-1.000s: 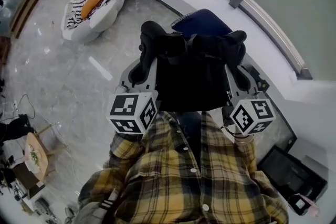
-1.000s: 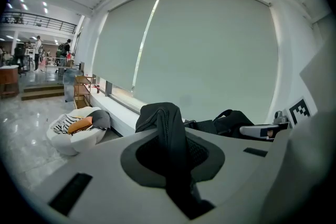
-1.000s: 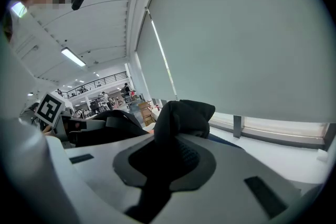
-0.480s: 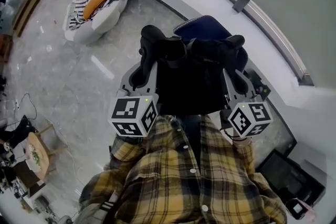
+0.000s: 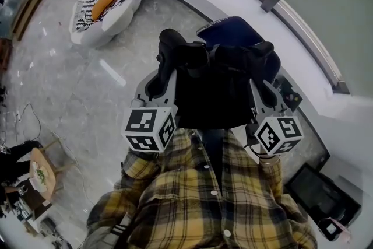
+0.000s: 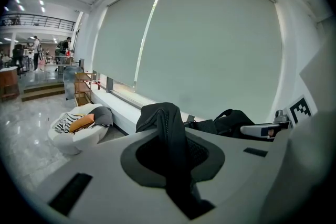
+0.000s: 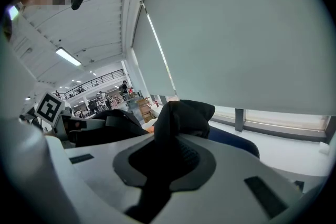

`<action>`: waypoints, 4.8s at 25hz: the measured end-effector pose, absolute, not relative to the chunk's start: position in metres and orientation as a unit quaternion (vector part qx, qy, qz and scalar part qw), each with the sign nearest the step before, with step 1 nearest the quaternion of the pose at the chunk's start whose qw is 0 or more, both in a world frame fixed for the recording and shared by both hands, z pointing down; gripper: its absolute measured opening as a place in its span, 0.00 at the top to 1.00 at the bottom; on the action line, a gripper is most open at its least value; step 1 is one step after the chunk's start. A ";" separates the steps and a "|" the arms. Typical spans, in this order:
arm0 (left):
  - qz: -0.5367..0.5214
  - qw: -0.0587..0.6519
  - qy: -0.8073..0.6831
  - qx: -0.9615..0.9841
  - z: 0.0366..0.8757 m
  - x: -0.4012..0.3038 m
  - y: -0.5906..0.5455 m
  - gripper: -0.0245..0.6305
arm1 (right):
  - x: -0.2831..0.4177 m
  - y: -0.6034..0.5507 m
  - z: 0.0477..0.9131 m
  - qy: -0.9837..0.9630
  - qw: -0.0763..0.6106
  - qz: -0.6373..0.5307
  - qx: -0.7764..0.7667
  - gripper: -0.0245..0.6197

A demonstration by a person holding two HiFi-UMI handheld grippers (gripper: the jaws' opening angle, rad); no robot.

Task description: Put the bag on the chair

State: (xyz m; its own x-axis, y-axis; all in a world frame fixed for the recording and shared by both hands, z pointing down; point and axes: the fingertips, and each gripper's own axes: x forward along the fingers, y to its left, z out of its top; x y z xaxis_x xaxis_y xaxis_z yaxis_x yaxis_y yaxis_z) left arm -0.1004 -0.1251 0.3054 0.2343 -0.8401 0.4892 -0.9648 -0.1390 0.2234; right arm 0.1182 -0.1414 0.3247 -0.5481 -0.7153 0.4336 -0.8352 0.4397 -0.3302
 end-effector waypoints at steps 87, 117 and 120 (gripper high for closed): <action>0.358 0.216 -0.560 0.715 0.745 -0.094 -0.113 0.76 | 0.124 -0.113 0.749 -0.787 0.378 0.212 0.439 0.80; 0.293 0.134 -0.575 0.752 0.610 -0.066 -0.142 0.60 | 0.105 -0.135 0.624 -0.816 0.291 0.203 0.457 0.60; 0.276 0.121 -0.584 0.754 0.585 -0.061 -0.150 0.60 | 0.104 -0.144 0.592 -0.822 0.269 0.187 0.466 0.60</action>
